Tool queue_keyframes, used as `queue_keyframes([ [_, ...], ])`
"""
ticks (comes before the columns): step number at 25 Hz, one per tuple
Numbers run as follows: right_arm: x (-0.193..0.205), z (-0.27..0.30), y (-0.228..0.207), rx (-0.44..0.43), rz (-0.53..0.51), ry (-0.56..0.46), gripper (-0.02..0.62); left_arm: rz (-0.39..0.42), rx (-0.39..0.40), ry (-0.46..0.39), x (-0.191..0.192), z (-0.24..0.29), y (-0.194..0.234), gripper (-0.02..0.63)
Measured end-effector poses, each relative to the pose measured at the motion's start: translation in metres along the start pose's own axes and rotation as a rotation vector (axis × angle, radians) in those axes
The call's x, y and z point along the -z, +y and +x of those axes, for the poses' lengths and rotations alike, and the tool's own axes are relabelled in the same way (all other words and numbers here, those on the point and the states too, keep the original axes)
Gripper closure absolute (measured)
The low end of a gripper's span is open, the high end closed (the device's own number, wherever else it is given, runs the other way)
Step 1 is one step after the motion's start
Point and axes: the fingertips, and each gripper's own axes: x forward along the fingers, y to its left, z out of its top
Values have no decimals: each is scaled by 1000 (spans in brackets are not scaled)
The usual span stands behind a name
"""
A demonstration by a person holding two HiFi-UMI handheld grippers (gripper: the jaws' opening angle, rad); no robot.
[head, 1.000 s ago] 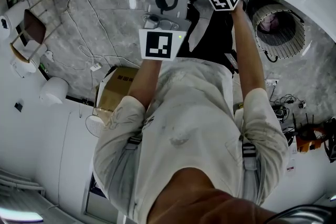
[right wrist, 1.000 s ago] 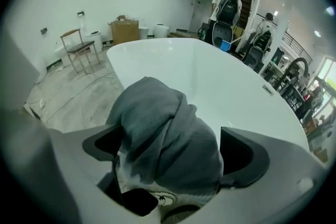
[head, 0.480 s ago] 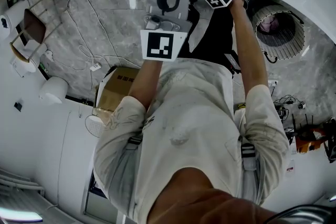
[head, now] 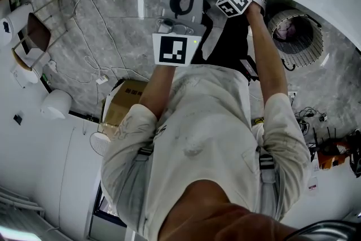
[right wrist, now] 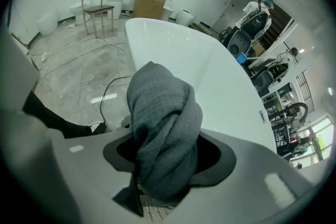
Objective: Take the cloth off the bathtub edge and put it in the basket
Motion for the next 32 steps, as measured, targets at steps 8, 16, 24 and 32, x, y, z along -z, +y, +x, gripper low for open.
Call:
queue_keyframes([
  [8, 3, -23, -1, -20, 219, -24, 420, 0, -1, -15, -14, -9, -1, 606],
  [16, -3, -66, -6, -53, 454, -85, 431, 18, 20, -55, -37, -15, -7, 606],
  [24, -13, -140, -32, -3, 605, -227, 433, 44, 38, -96, -60, -19, -16, 606],
  [32, -38, -229, -84, 100, 670, -412, 434, 53, 42, -153, -89, -25, -26, 606],
])
